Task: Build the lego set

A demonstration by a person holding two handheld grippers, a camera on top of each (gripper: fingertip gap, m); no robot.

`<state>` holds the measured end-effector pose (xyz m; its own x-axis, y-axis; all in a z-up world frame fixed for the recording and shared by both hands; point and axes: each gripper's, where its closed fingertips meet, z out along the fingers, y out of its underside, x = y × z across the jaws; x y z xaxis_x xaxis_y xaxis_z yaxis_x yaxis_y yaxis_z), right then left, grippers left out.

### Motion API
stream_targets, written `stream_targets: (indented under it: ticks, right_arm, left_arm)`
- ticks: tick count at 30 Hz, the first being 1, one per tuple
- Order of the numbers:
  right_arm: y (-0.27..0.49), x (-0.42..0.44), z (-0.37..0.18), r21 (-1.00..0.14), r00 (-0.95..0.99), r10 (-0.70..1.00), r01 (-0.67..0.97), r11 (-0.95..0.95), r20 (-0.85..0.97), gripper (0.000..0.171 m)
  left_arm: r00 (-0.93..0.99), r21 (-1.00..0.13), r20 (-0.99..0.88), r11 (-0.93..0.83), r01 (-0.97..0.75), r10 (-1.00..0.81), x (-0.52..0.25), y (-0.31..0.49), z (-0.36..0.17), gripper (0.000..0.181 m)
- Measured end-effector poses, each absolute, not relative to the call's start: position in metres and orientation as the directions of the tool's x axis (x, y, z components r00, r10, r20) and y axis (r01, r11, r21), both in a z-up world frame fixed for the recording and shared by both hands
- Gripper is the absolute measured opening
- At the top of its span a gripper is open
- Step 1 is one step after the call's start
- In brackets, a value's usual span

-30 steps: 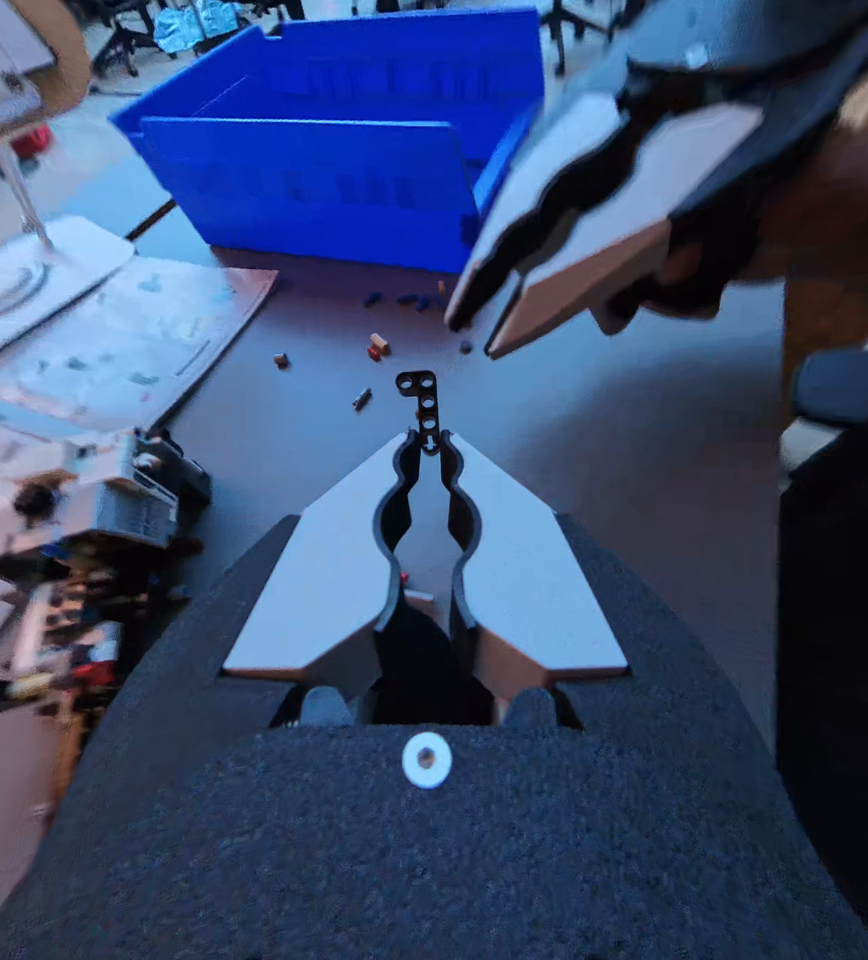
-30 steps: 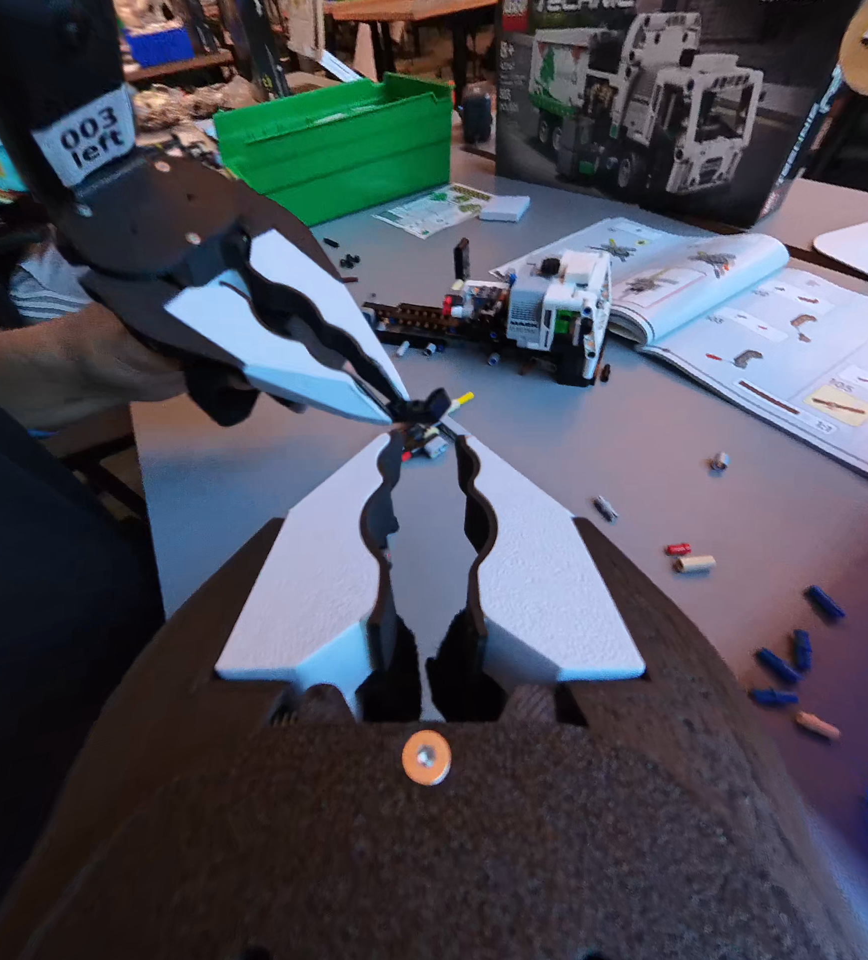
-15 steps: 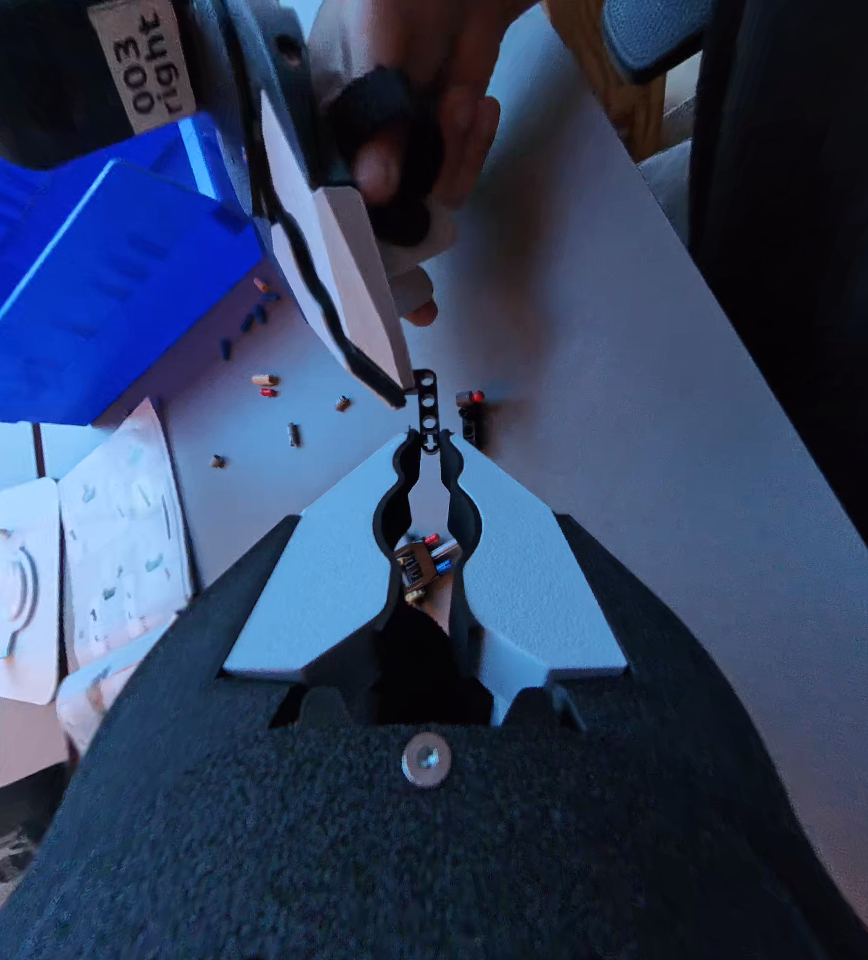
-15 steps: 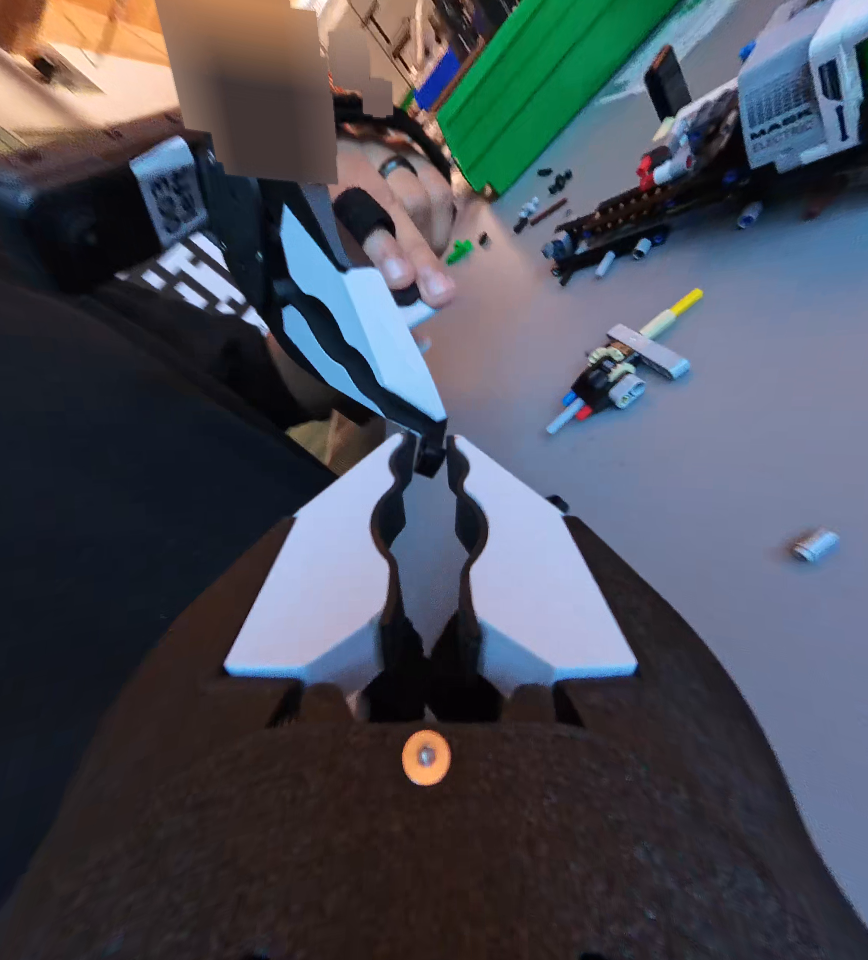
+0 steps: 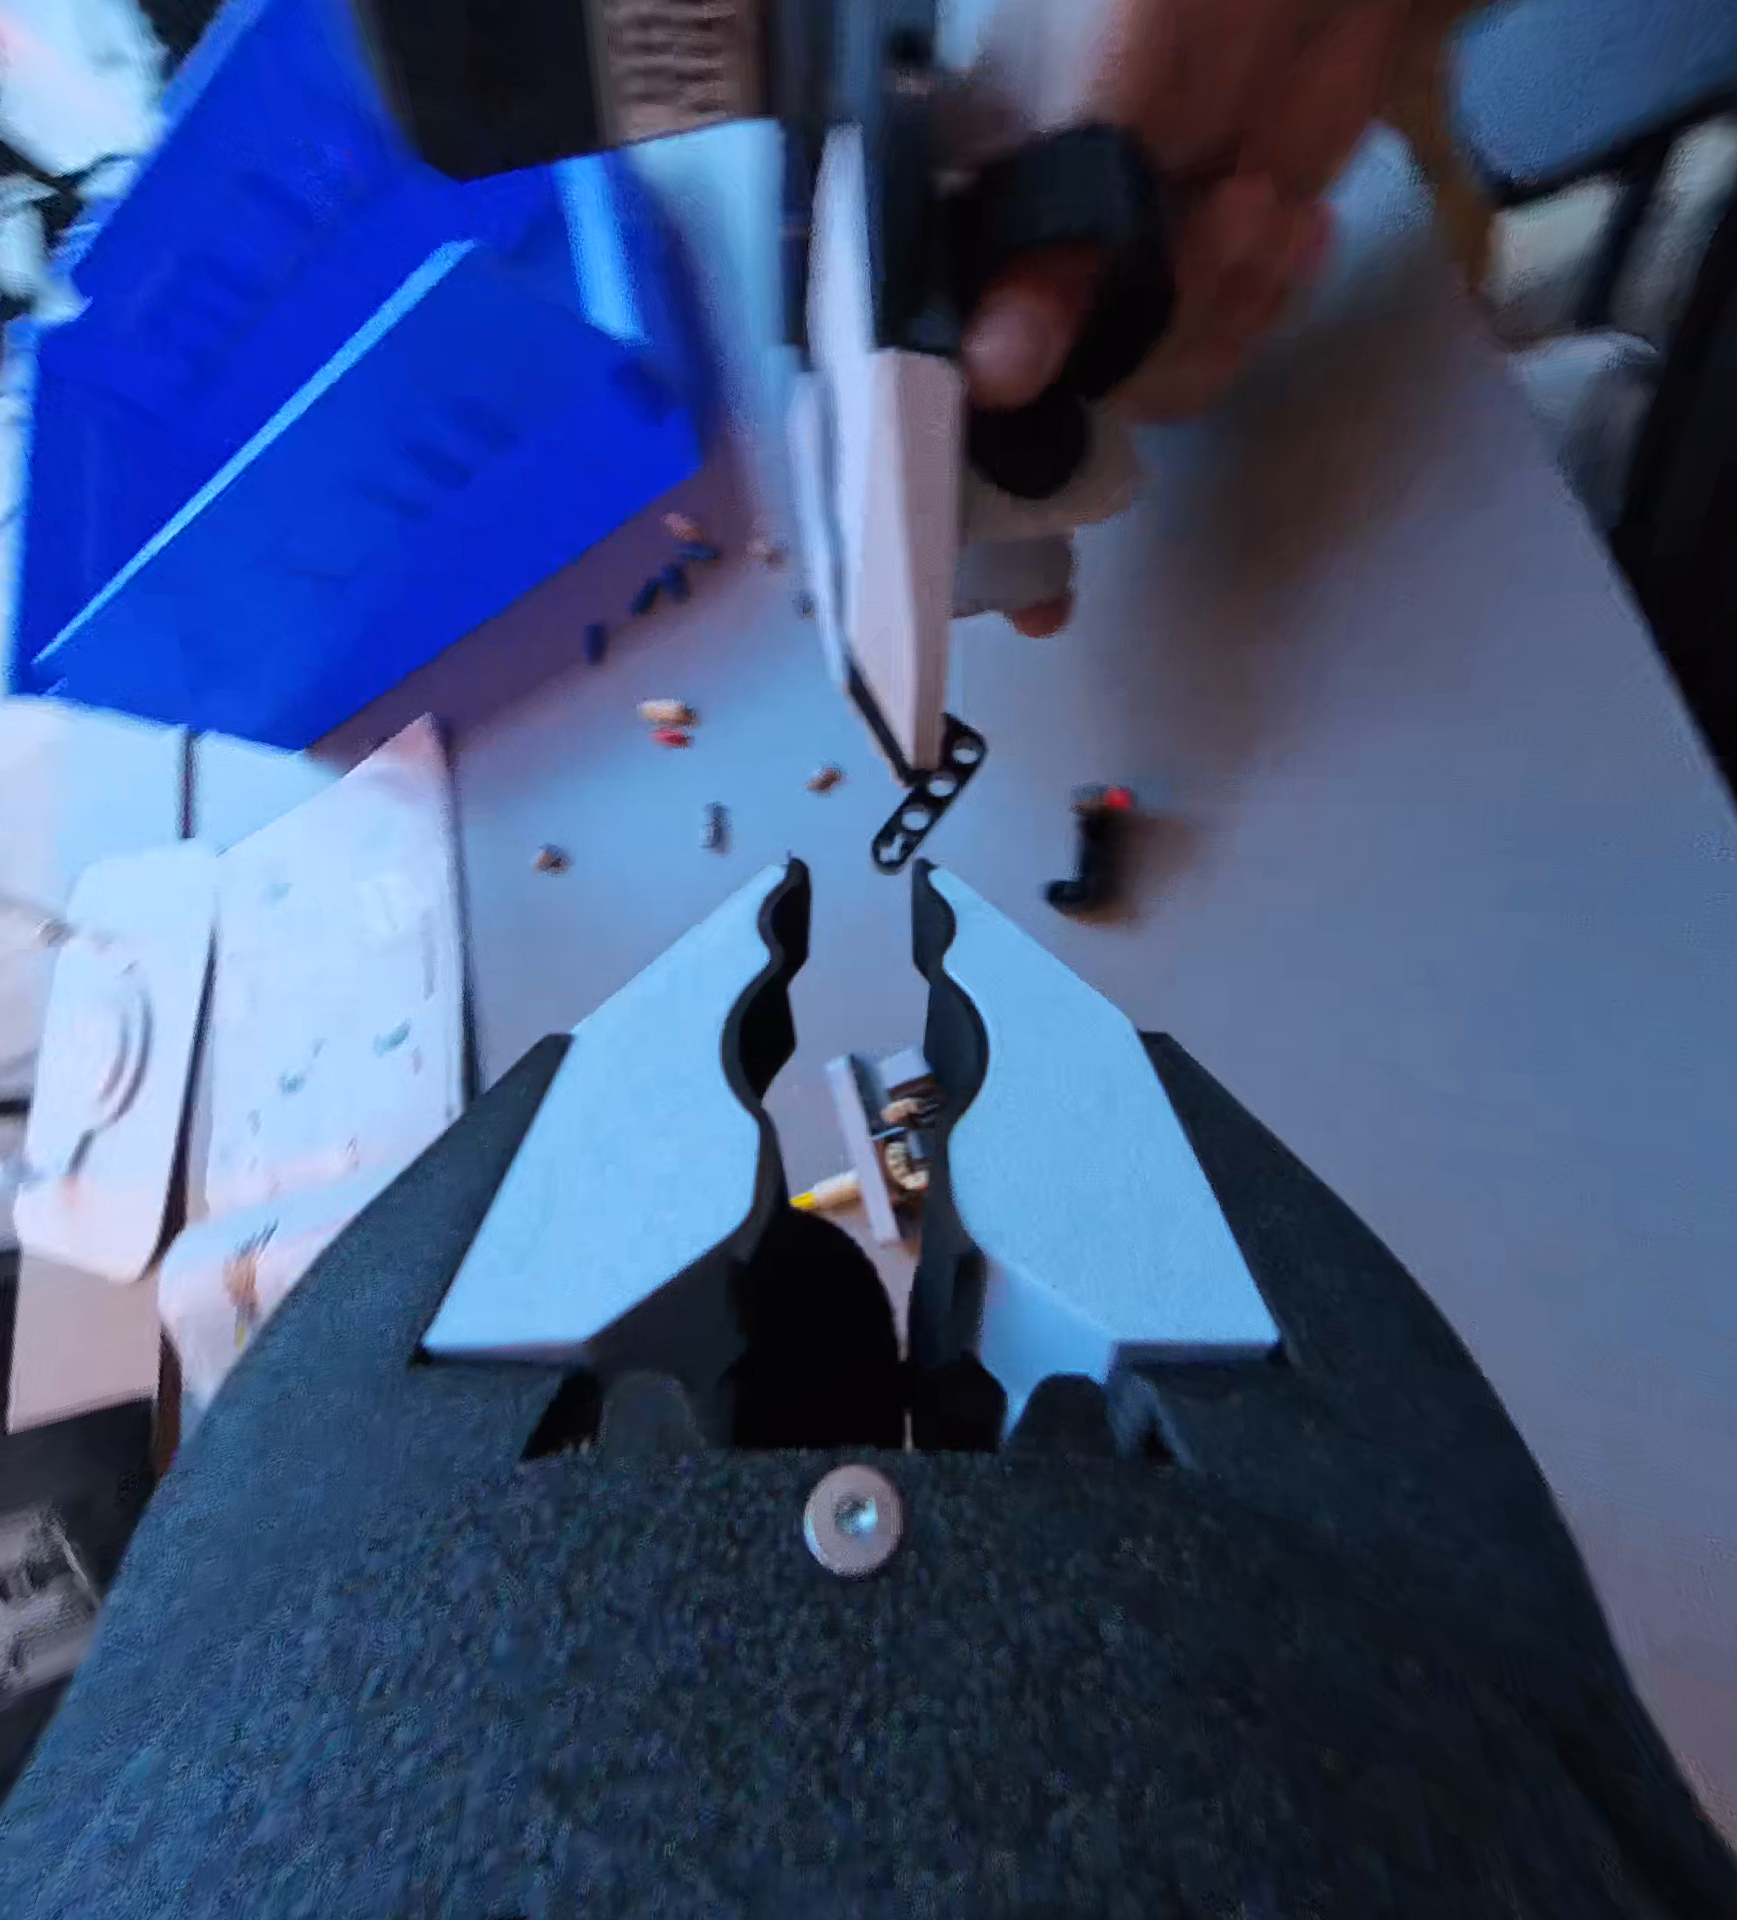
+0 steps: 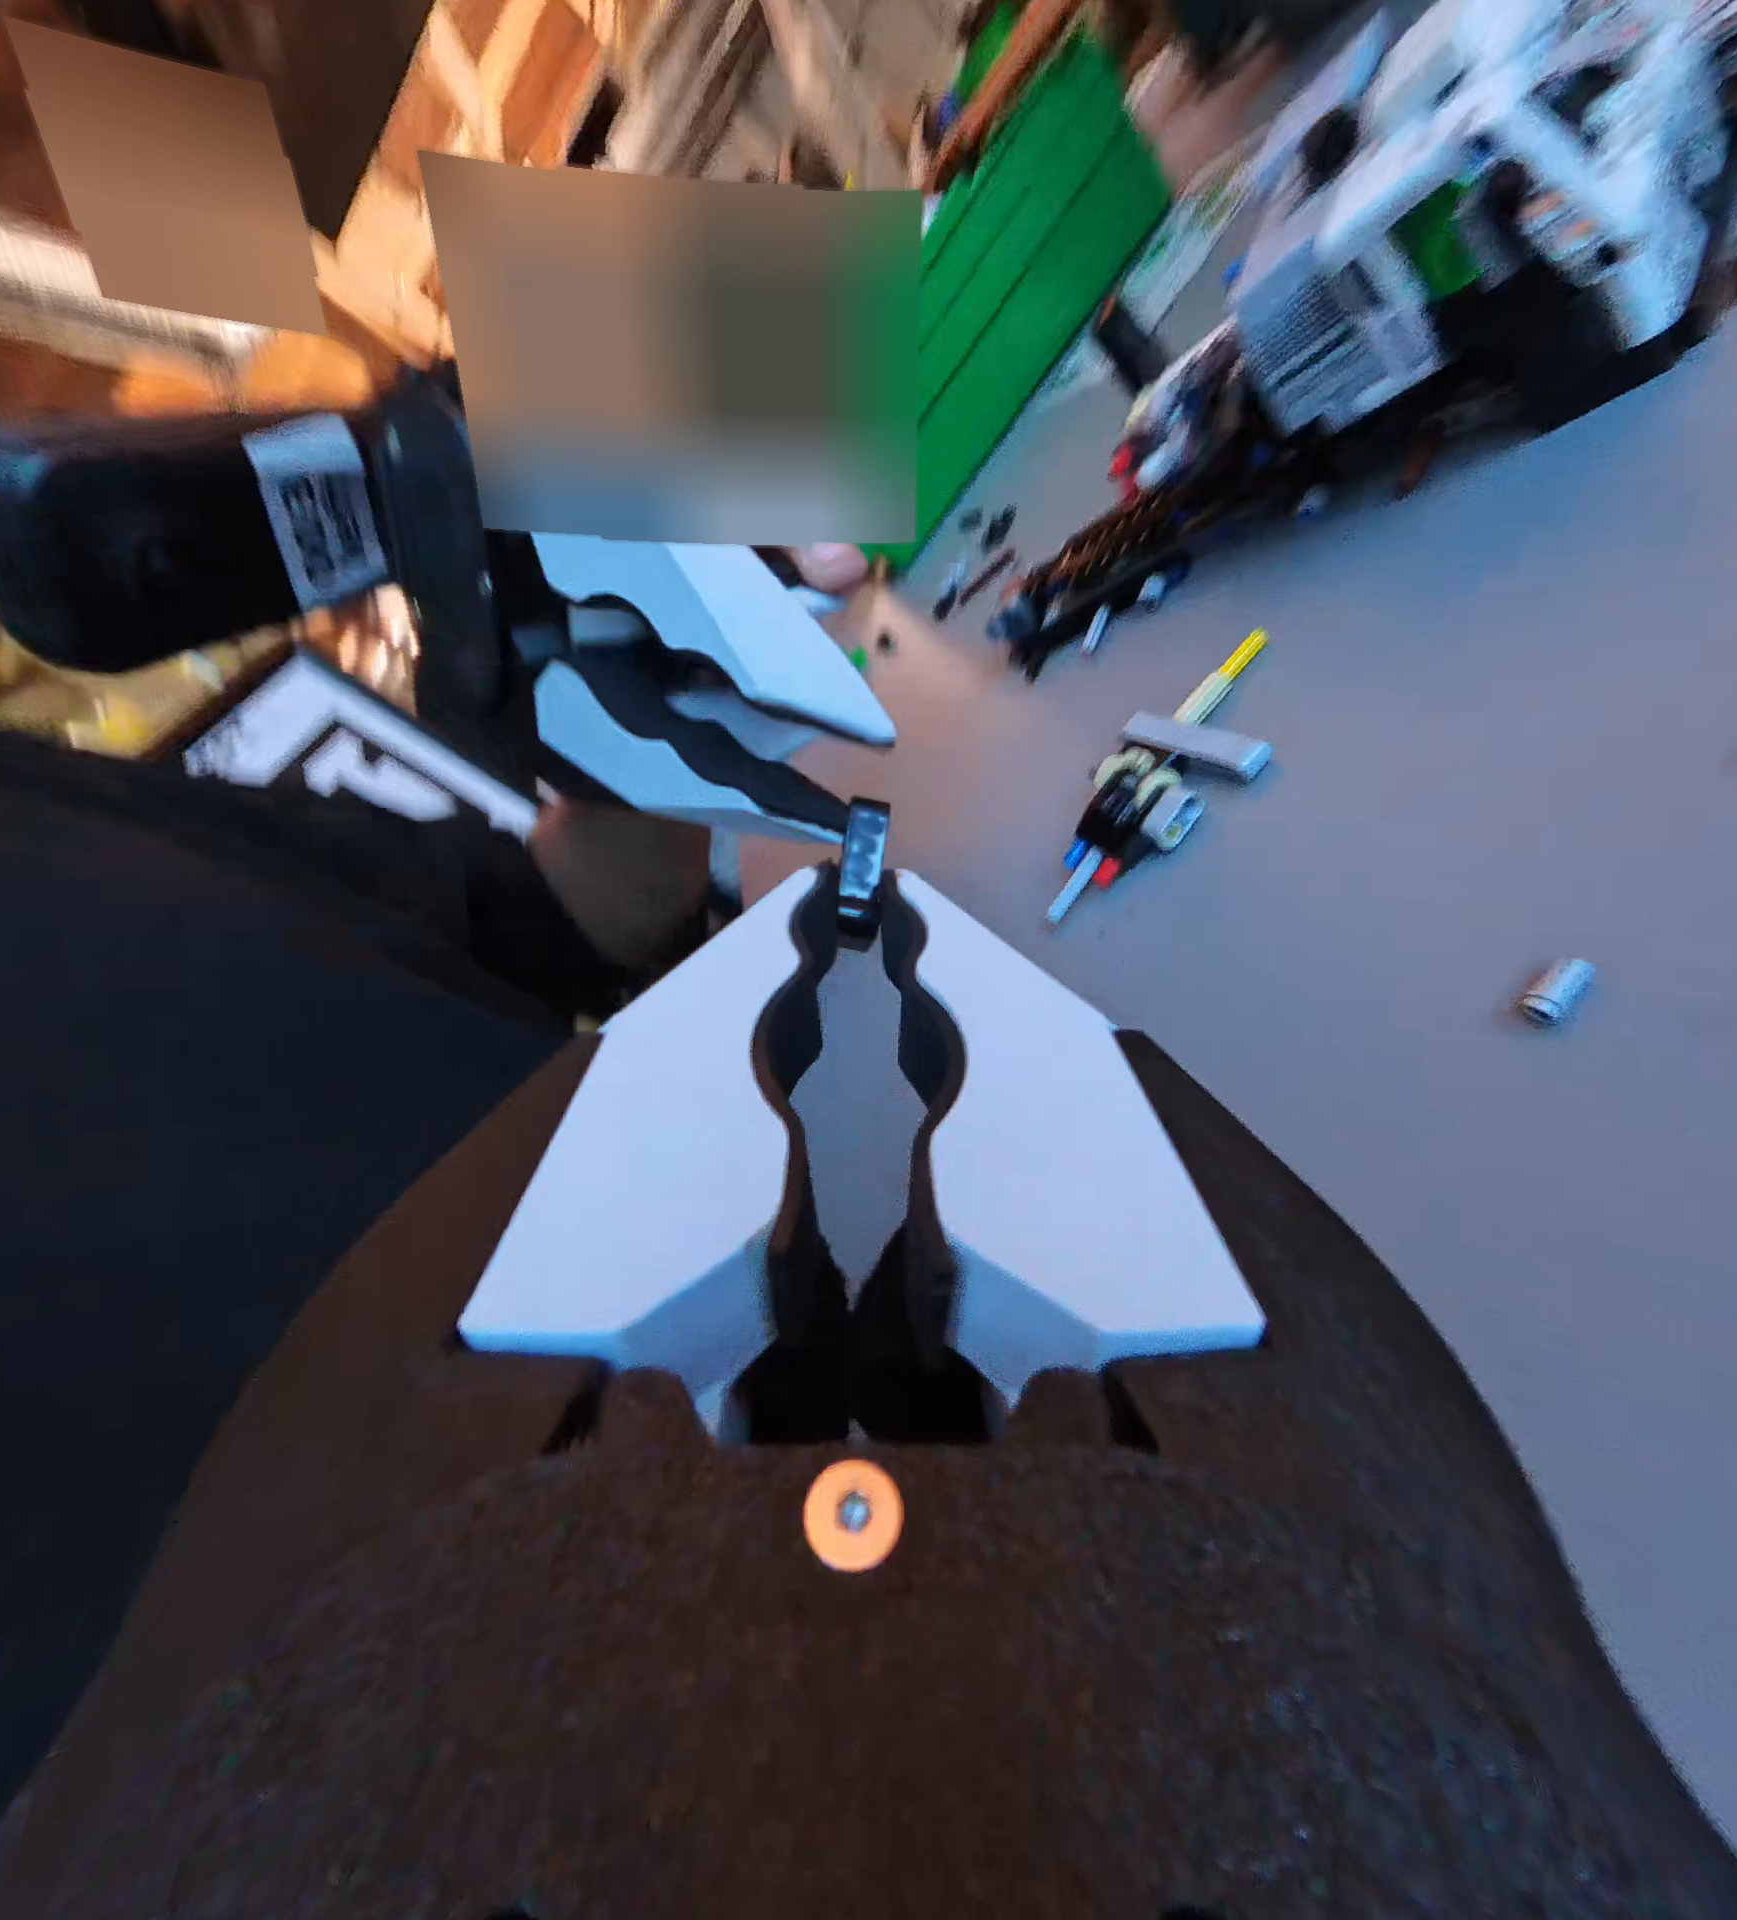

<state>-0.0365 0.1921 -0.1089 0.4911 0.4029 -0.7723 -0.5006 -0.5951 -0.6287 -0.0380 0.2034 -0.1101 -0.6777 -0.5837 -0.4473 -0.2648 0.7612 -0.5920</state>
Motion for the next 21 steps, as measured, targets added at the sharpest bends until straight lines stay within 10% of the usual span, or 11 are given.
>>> stream_targets:
  ticks: [7, 21]
  right_arm:
    - [0.2, -0.022, -0.085, -0.478, 0.342, 0.36, -0.771, -0.42, -0.868, 0.006]
    - [0.197, -0.041, -0.072, -0.358, 0.15, 0.455, -0.836, -0.416, -0.878, 0.006]
  left_arm:
    - [-0.398, -0.899, -0.201, 0.33, -0.288, -0.895, -0.023, 0.2, -0.089, 0.042]
    - [-0.397, -0.93, -0.205, 0.305, -0.207, -0.895, -0.028, 0.193, -0.077, 0.03]
